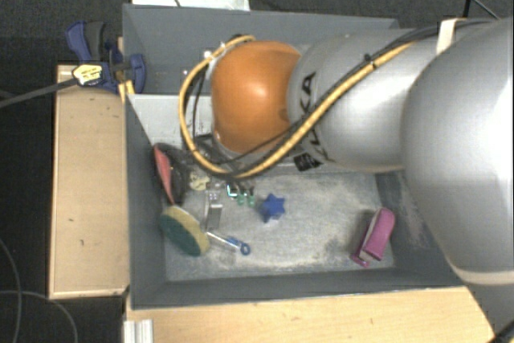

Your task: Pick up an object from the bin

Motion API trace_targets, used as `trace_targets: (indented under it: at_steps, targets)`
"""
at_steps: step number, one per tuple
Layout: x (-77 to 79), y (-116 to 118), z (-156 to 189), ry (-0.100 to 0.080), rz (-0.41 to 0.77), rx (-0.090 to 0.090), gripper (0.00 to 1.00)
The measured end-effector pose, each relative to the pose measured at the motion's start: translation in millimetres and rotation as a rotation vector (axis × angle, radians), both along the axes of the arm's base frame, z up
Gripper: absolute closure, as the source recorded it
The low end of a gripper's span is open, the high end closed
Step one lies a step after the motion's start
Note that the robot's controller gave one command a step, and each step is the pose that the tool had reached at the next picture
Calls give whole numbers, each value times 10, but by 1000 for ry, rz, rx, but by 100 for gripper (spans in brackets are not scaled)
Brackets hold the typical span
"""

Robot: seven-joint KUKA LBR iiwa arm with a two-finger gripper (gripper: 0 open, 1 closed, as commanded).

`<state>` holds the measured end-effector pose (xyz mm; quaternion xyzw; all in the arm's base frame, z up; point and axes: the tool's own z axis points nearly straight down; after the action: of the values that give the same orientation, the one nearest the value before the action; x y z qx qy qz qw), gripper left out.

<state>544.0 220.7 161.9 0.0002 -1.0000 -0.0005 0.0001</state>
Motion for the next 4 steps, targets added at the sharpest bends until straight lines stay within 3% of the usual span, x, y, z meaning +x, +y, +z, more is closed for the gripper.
trace_targets:
  at_steps: [1, 2, 3, 4]
  targets:
    - [-481, 184, -957, 10, 12, -2, 0]
    - [-406, 314, -606, -5, -140, 2, 0]
    - [-427, 240, -613, 1, -352, -2, 0]
    - [-470, 195, -924, 1, -557, -2, 0]
